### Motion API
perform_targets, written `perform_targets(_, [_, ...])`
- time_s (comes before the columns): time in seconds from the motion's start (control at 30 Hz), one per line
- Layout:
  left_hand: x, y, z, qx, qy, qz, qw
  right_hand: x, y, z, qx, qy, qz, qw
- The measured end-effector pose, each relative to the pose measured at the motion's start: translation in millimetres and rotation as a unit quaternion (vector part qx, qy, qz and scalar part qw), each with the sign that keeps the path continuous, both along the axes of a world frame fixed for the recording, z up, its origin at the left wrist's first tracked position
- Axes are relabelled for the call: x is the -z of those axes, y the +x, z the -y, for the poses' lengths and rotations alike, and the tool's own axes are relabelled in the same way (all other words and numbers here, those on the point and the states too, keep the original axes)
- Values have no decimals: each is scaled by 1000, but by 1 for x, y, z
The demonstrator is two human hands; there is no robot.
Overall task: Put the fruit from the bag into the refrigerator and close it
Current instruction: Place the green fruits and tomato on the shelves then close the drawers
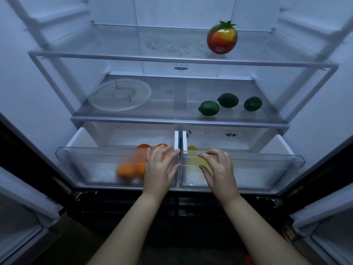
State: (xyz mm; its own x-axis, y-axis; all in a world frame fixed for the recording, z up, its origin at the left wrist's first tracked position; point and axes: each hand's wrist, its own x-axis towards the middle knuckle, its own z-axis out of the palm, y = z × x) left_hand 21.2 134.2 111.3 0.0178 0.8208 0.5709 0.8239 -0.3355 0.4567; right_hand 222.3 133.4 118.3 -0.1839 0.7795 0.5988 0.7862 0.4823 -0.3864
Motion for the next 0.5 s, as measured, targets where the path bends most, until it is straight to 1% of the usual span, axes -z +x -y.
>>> perform_targets(0.17, [0, -16, -16, 21, -5, -1, 1000, 1, -4, -13, 6, 0, -6, 1000])
perform_targets(0.5, [4, -8, -34, 12, 35, -27, 999, 2, -4, -33, 9, 13, 8, 1000])
